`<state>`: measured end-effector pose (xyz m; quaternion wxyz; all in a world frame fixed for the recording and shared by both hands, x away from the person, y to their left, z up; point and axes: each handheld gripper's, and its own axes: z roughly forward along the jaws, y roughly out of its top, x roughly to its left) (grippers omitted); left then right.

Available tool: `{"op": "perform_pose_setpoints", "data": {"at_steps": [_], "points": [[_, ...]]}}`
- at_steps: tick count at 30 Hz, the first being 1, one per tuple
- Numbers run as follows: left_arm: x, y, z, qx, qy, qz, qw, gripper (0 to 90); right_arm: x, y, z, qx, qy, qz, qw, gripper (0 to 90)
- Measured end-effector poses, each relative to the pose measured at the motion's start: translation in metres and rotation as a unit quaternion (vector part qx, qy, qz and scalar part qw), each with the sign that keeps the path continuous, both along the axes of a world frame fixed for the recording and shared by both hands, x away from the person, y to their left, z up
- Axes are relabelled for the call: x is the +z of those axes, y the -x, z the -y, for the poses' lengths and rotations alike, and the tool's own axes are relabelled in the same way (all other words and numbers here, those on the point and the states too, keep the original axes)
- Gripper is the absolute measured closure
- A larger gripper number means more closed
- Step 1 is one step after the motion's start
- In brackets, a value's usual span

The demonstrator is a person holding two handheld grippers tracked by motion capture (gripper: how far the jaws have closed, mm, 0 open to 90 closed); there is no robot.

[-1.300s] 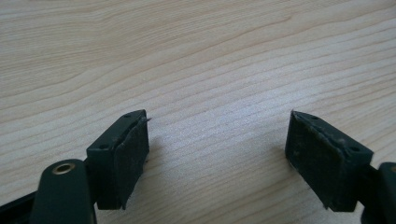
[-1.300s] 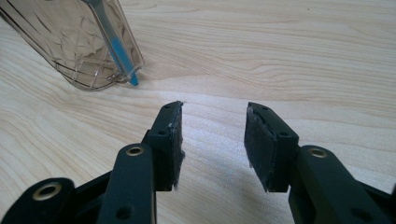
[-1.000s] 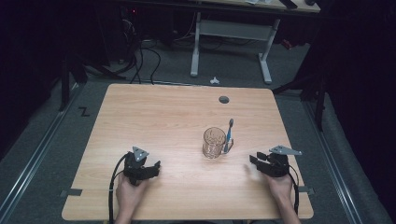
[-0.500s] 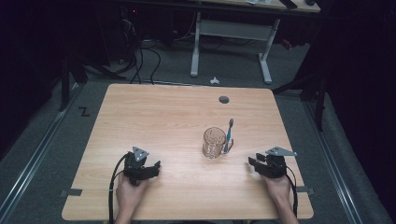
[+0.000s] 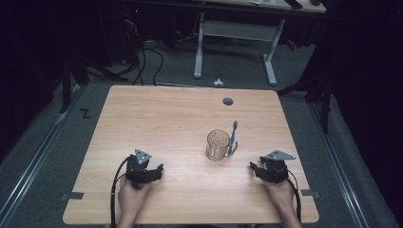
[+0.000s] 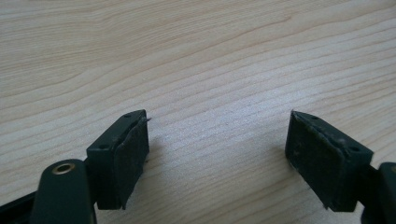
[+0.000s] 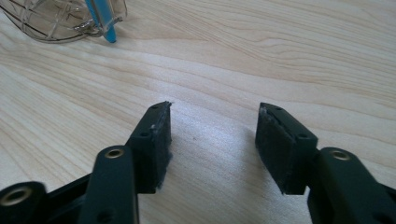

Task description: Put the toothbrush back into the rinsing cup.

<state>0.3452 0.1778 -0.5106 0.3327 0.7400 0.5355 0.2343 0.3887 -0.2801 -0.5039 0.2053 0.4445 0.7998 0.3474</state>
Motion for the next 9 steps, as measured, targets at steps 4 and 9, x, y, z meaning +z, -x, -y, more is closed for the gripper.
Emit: {"op": "perform_pose_setpoints", "data": {"at_steps": [4,9], "points": [[0.0000,0.0000,0.0000,0.000,0.000,0.000,1.0000,22.1,-0.0001,0.0006,-0.0009,-0.007,0.001,-0.001,1.0000,43.3],[0.0000,0.0000,-0.0001,0.001,0.000,0.000,1.0000,22.1,0.0000,0.0007,-0.0011,-0.008,0.001,-0.002,1.0000,42.3]]}}
